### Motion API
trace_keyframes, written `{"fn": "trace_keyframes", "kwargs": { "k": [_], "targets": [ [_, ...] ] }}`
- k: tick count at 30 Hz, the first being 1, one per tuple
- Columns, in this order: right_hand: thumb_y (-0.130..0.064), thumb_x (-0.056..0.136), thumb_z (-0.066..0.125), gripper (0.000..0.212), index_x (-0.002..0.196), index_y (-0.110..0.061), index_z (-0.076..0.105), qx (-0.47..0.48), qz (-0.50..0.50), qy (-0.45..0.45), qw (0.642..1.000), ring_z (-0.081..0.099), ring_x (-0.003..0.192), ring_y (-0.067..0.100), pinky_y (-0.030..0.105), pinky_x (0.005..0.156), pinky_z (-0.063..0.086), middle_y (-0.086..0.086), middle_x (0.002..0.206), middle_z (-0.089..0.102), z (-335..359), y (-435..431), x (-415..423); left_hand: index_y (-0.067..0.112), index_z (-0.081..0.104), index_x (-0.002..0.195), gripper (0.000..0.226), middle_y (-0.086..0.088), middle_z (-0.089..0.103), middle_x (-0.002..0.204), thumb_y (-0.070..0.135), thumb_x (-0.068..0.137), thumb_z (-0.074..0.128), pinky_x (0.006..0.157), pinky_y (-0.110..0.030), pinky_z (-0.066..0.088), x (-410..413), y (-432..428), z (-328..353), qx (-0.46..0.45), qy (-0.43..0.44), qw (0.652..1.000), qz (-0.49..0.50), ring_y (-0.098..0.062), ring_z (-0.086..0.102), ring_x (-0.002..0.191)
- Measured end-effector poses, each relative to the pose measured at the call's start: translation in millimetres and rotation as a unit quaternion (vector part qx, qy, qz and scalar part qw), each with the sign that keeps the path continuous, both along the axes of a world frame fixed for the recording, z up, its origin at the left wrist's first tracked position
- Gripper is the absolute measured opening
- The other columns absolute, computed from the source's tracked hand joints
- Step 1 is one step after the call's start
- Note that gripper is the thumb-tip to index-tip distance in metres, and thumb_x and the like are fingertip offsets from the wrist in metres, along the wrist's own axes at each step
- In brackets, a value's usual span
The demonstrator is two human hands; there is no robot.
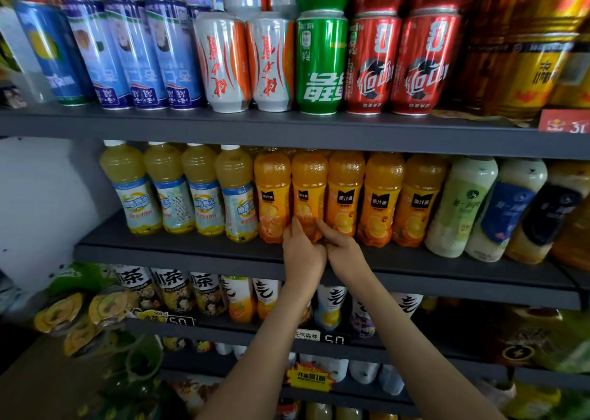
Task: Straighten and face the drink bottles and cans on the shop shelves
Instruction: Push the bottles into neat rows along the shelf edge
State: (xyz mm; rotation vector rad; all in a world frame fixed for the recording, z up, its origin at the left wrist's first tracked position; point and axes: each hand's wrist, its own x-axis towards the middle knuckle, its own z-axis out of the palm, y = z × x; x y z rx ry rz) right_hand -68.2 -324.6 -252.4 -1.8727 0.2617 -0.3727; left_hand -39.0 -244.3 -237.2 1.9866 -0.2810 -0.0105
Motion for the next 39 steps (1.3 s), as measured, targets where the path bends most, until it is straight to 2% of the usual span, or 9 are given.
{"fn": "trace_keyframes", "kwargs": {
  "k": [9,15,18,20,29,31,34,36,39],
  "targets": [
    [0.002,0.096,0.038,0.055,0.146,-0.021,0.034,0.009,0.029,0.005,1.000,0.032,0.134,0.011,0.019,0.108,0.024,-0.001,0.148,0.036,2,-2,-3,0.014,0.046,0.139,0.055,-0.010,0.055,0.130,-0.004,0.086,0.046,0.089,-0.011,0.031,-4,3,3,-0.006,-0.022,1.000,0.007,-0.024,0.051,0.118],
    [-0.007,0.097,0.044,0.056,0.148,-0.026,0.030,0.022,0.029,-0.011,0.999,0.040,0.129,0.008,0.017,0.100,0.031,-0.004,0.145,0.042,-4,0,0,0.022,0.044,0.140,0.053,0.008,0.053,0.119,0.001,0.090,0.046,0.084,-0.009,0.032,-14,8,7,-0.009,-0.044,0.999,0.016,-0.007,0.050,0.106],
    [-0.006,0.095,0.048,0.053,0.145,-0.024,0.039,0.003,-0.010,-0.042,0.999,0.051,0.112,0.006,0.005,0.083,0.038,-0.003,0.135,0.054,-5,6,0,0.017,0.050,0.133,0.045,0.000,0.057,0.126,0.003,0.091,0.047,0.091,-0.013,0.033,-15,13,7,-0.016,-0.073,0.997,0.035,-0.015,0.053,0.116],
    [0.001,0.092,0.047,0.053,0.141,-0.018,0.043,-0.012,-0.031,-0.068,0.997,0.052,0.112,0.008,0.002,0.082,0.037,0.000,0.132,0.055,-9,10,-4,0.014,0.055,0.128,0.037,-0.003,0.059,0.125,0.005,0.093,0.048,0.089,-0.011,0.032,-14,23,1,-0.001,-0.083,0.995,0.053,-0.017,0.053,0.117],
    [-0.003,0.089,0.054,0.055,0.141,-0.013,0.039,-0.056,-0.131,-0.104,0.984,0.043,0.129,0.019,0.035,0.104,0.042,0.006,0.139,0.047,-14,32,15,0.011,0.060,0.120,0.028,-0.006,0.065,0.111,0.008,0.093,0.053,0.077,-0.010,0.034,24,65,-13,0.025,-0.150,0.986,0.075,-0.021,0.062,0.100],
    [-0.006,0.090,0.055,0.056,0.142,-0.012,0.036,-0.060,-0.167,-0.098,0.979,0.042,0.130,0.021,0.042,0.106,0.040,0.007,0.140,0.045,-11,37,22,0.013,0.058,0.120,0.030,-0.003,0.063,0.113,0.007,0.091,0.054,0.081,-0.011,0.038,29,67,-13,0.013,-0.179,0.981,0.071,-0.018,0.060,0.102],
    [-0.010,0.090,0.057,0.056,0.142,-0.013,0.035,-0.061,-0.213,-0.105,0.969,0.042,0.130,0.022,0.044,0.105,0.040,0.007,0.140,0.045,-8,48,29,0.012,0.048,0.131,0.041,-0.008,0.053,0.126,0.011,0.091,0.055,0.097,-0.031,0.047,38,72,-14,-0.001,-0.199,0.977,0.078,-0.020,0.053,0.117],
    [-0.010,0.090,0.058,0.054,0.140,-0.012,0.037,-0.056,-0.249,-0.115,0.960,0.042,0.128,0.021,0.040,0.106,0.040,0.007,0.138,0.046,-7,58,32,0.008,0.034,0.144,0.054,-0.014,0.042,0.141,0.009,0.093,0.052,0.109,-0.036,0.038,45,77,-16,0.010,-0.179,0.983,0.040,-0.026,0.042,0.131],
    [-0.007,0.090,0.058,0.048,0.135,-0.009,0.041,-0.081,-0.284,-0.136,0.946,0.043,0.124,0.020,0.036,0.102,0.042,0.008,0.131,0.047,-7,75,35,0.007,0.017,0.151,0.065,-0.013,0.024,0.155,0.001,0.093,0.046,0.114,-0.025,0.017,49,80,-20,0.025,-0.158,0.986,-0.053,-0.024,0.022,0.143]
  ]
}}
